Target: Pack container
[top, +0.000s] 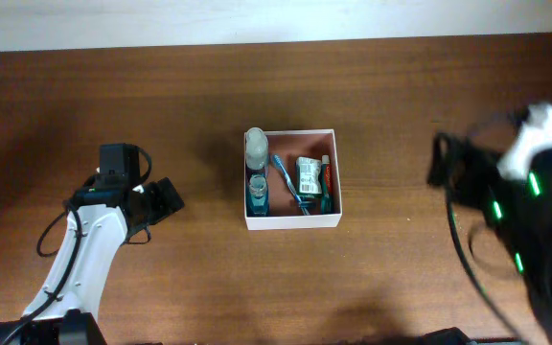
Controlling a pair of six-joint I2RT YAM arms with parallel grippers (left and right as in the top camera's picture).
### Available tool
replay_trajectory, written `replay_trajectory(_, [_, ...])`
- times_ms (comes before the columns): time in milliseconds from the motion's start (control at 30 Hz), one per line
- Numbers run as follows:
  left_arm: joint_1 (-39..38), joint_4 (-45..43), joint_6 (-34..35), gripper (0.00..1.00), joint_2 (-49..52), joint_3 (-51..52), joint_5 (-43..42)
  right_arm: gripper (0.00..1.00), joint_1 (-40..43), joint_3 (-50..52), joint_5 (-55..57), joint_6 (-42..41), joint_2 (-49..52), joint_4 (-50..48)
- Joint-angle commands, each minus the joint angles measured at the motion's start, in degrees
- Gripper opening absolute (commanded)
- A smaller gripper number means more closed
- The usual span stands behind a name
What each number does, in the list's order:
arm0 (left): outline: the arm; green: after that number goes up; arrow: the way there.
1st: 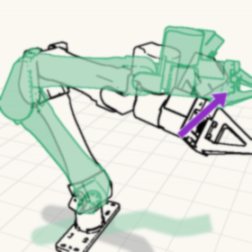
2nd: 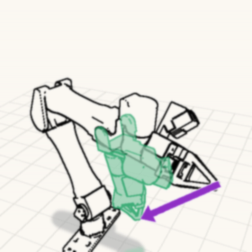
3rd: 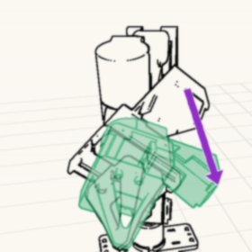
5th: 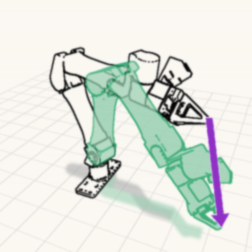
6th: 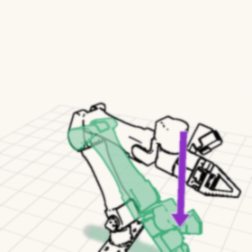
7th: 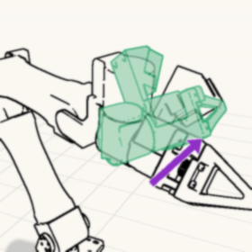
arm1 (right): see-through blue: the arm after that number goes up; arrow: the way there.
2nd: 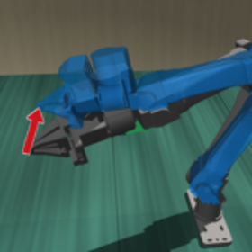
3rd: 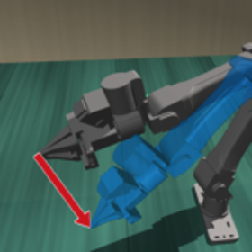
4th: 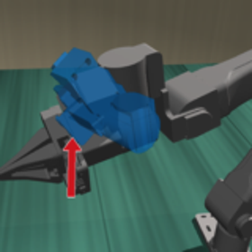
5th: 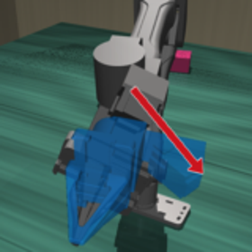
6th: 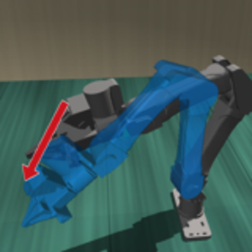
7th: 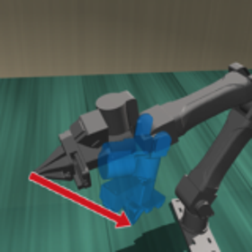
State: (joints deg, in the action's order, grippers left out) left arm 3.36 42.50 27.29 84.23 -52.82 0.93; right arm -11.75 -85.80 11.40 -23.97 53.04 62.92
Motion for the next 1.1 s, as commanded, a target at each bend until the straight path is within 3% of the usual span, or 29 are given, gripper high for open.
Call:
replay_trajectory(0, [0.2, 0.0, -0.1, 1.00, 0.5, -0.1, 0.4, 0.98, 0.2, 8.0, 0.9, -0.5, -9.6, 0.0])
replay_trajectory(200, [0.2, 0.0, -0.1, 1.00, 0.5, -0.1, 0.4, 0.98, 0.6, 23.2, 3.8, -0.5, -29.5, -4.9])
replay_trajectory(400, [0.2, 0.0, -0.1, 1.00, 0.5, -0.1, 0.4, 0.98, 4.0, 33.0, 5.6, -0.5, -41.1, -9.0])
replay_trajectory(633, [0.2, 0.0, -0.1, 1.00, 0.5, -0.1, 0.4, 0.98, 5.2, 44.5, 5.4, -0.5, -48.0, -16.8])
replay_trajectory(1067, [0.2, 0.0, -0.1, 1.00, 0.5, -0.1, 0.4, 0.98, 6.6, 69.9, 0.3, 0.0, -52.9, -48.5])
